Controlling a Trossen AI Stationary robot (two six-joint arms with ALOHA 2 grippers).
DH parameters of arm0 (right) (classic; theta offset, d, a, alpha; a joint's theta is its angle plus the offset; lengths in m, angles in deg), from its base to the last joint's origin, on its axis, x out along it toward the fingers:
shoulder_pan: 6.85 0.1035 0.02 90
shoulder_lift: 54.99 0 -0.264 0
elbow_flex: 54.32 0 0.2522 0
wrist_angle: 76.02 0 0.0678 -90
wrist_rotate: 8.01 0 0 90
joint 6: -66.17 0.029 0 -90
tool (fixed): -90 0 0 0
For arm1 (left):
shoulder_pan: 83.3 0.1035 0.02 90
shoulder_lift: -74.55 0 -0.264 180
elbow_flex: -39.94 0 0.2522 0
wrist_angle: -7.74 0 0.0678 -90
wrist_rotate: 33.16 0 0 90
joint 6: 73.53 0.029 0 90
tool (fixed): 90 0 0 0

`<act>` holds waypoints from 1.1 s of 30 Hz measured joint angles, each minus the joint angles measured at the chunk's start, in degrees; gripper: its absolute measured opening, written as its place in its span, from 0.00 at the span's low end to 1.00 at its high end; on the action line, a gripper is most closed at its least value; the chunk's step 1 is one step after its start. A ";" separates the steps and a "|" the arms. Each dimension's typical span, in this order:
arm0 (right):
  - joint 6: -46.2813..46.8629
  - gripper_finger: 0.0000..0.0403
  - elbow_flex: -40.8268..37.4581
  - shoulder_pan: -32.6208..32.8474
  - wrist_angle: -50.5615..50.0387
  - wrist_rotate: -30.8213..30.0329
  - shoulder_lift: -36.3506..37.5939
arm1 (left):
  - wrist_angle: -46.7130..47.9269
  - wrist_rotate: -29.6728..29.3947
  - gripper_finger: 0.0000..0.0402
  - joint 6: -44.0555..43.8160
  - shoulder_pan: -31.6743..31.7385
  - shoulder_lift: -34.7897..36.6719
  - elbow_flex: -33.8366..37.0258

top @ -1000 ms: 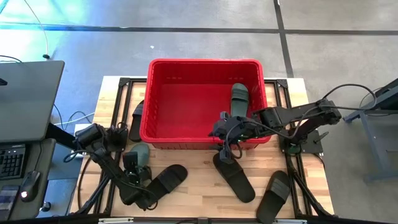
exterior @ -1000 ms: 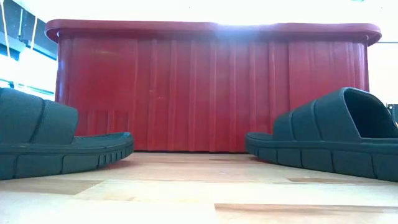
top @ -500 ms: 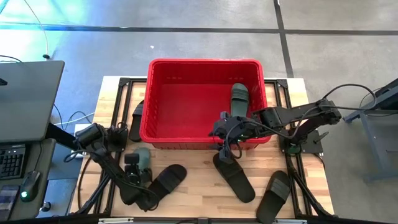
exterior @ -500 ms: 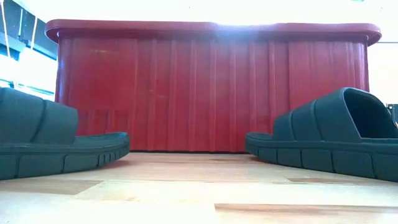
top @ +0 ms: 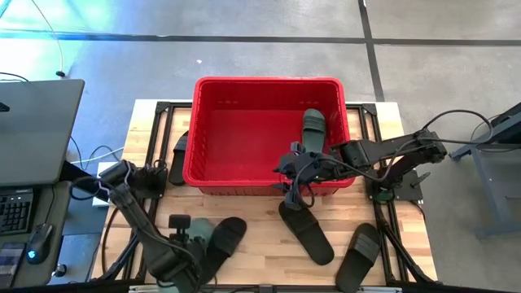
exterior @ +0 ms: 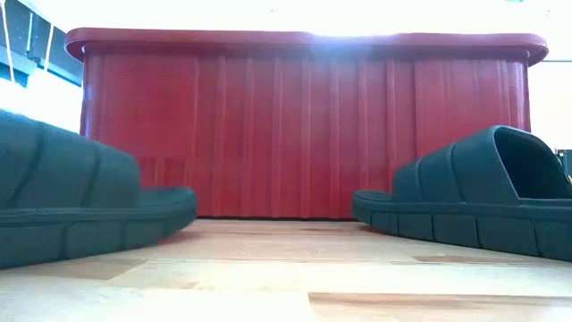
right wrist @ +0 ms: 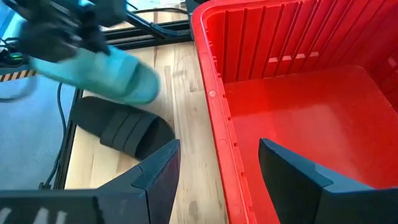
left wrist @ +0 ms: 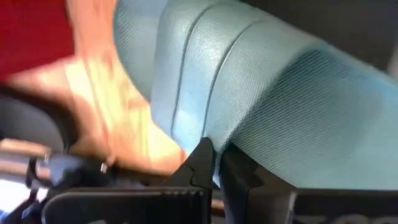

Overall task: Pick and place slides into bin
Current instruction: Put the green slide into the red container

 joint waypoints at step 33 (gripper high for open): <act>31.10 0.51 0.02 21.54 -8.94 -7.83 1.46 | -11.37 -37.65 0.00 59.40 47.97 -1.17 -35.83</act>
